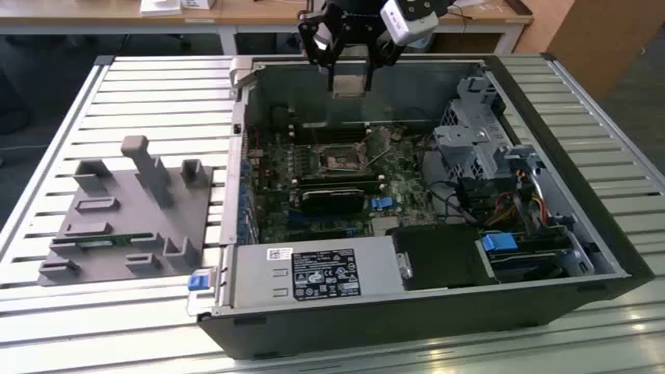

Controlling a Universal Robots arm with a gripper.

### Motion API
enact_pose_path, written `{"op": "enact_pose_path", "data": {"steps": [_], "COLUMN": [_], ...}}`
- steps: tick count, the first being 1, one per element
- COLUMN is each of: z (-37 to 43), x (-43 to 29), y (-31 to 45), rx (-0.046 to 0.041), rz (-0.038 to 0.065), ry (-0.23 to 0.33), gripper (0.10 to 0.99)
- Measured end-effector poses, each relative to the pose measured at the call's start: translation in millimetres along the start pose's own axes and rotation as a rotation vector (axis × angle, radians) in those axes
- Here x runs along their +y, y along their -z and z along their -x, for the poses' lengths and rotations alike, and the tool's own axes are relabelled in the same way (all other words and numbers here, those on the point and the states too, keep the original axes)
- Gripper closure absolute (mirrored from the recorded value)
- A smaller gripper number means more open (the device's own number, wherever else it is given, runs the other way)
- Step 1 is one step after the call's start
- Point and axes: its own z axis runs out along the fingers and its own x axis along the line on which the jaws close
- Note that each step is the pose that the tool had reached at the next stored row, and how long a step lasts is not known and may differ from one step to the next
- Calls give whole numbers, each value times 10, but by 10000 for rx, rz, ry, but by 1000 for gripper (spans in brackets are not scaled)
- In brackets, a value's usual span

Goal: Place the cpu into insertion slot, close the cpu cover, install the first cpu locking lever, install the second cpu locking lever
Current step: 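Place the cpu into insertion slot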

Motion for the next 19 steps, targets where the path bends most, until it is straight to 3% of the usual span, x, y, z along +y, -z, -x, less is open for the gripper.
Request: {"op": "enact_pose_path", "data": {"steps": [11, 19], "z": [0, 0], "x": [0, 1], "y": [0, -5], "rx": [-8, -98], "rz": [1, 13], "ry": [-90, -1094], "gripper": [545, 545]}}
